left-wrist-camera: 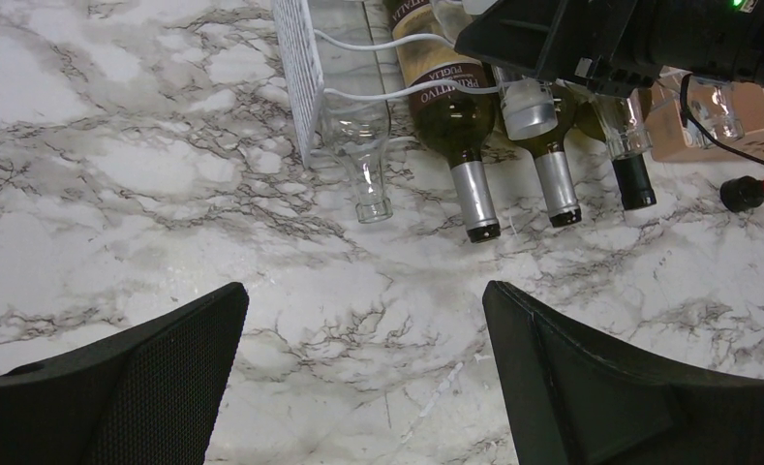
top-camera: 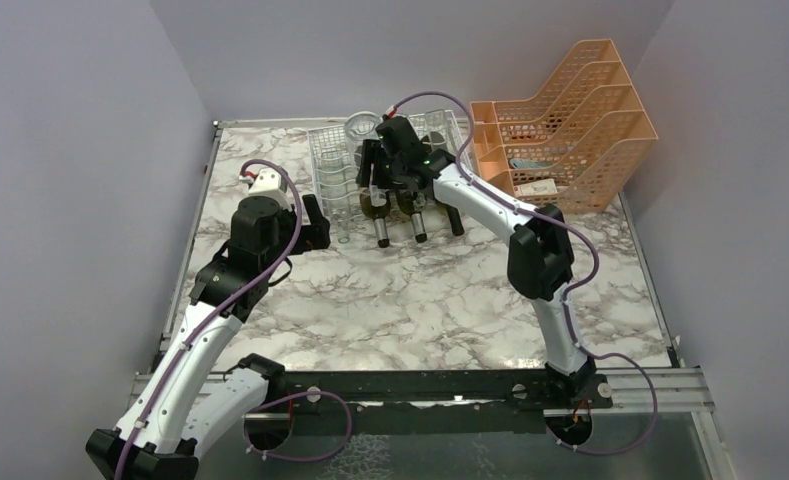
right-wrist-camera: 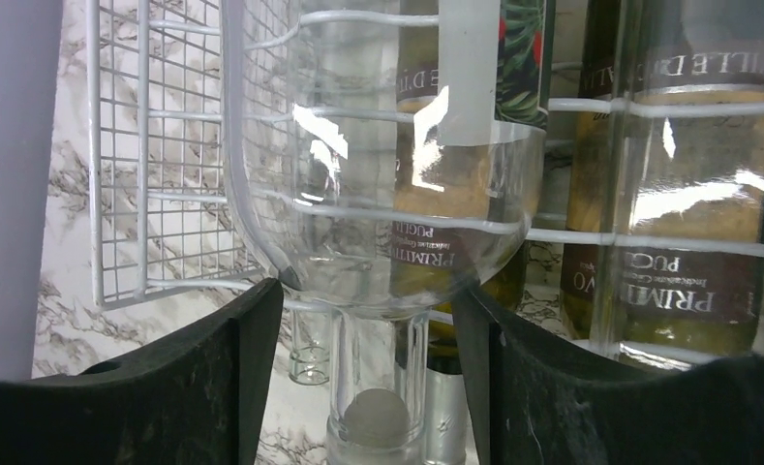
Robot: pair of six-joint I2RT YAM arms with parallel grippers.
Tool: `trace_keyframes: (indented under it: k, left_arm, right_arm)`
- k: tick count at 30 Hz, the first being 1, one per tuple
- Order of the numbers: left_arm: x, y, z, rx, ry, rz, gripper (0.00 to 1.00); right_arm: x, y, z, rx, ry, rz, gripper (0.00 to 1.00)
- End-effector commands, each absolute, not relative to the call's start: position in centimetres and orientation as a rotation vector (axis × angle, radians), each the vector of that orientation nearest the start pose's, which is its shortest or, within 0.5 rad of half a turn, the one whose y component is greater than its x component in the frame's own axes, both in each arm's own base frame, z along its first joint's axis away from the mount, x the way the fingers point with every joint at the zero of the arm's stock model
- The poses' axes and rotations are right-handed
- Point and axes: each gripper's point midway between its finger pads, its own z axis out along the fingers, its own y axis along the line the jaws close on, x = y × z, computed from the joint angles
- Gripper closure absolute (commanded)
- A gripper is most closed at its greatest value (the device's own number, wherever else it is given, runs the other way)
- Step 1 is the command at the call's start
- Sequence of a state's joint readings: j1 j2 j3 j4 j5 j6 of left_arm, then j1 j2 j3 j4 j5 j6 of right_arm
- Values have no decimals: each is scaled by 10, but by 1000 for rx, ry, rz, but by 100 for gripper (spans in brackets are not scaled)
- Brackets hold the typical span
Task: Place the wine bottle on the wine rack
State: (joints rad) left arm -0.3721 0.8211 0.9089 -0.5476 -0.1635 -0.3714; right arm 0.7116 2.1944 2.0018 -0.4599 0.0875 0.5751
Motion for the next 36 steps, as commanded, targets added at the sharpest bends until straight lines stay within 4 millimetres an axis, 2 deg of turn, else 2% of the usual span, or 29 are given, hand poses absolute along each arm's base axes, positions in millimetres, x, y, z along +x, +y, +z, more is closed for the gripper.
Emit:
trace_keyframes:
  k: [1, 3, 8, 12, 14, 19, 24, 27, 32, 36]
  left_arm:
    - [272, -92, 261, -79, 1978, -321, 1]
    - [272, -91, 266, -76, 1963, -319, 1]
    - [271, -88, 281, -61, 1923, -311, 1]
    - [267, -86, 298, -38, 1875, -310, 1]
    - [264, -84, 307, -29, 1848, -309, 1]
    - [258, -79, 331, -23, 1782, -300, 1]
    - [251, -72, 358, -21, 1711, -288, 1]
    - [246, -68, 374, -19, 1668, -283, 1]
    - [234, -59, 400, -21, 1601, -268, 1]
    - [223, -51, 418, -24, 1556, -250, 1]
  right_arm:
    - [462, 392, 221, -73, 2122, 656, 31]
    - [456, 385, 237, -68, 2087, 665, 27]
    - [432, 360, 260, -87, 2030, 662, 18]
    - [396, 330, 260, -138, 2018, 639, 17]
    - [376, 308, 254, -163, 2017, 600, 17]
    - [330, 235, 237, -75, 2062, 418, 17]
    - [291, 175, 247, -5, 2031, 297, 17]
    - [271, 146, 264, 36, 1976, 274, 17]
    - [243, 102, 306, 122, 1851, 252, 17]
    - [226, 75, 341, 158, 1762, 236, 17]
